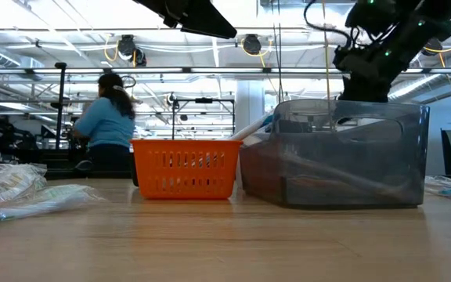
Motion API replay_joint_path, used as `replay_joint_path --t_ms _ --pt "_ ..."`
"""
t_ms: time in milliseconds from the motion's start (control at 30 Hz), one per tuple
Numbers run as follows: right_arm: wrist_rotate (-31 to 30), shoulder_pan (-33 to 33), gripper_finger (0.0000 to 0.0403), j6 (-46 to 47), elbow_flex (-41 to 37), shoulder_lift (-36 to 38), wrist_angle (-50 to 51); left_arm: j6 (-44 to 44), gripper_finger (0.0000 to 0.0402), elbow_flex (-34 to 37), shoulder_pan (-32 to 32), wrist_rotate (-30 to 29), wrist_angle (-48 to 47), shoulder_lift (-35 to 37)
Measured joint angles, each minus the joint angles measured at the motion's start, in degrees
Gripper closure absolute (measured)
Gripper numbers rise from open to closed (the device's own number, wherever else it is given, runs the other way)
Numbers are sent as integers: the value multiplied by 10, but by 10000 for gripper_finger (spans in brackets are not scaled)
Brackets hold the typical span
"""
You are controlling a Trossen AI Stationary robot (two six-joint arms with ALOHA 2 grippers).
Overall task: Pick & Place Toothbrushes
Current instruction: Put the violet toothbrush into the black bin
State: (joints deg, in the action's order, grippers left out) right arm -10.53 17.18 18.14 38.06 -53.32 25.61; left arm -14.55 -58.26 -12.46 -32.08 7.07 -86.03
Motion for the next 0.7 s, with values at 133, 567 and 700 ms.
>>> replay_joint_path --t_ms 133,567,700 --pt "-1 48 269 -12 0 -15 0 0 245 0 0 0 0 0" --pt "2 139 266 -40 -11 -119 -8 1 245 0 1 0 0 0" --pt "13 159 266 -41 -12 -143 -10 1 245 0 1 0 0 0"
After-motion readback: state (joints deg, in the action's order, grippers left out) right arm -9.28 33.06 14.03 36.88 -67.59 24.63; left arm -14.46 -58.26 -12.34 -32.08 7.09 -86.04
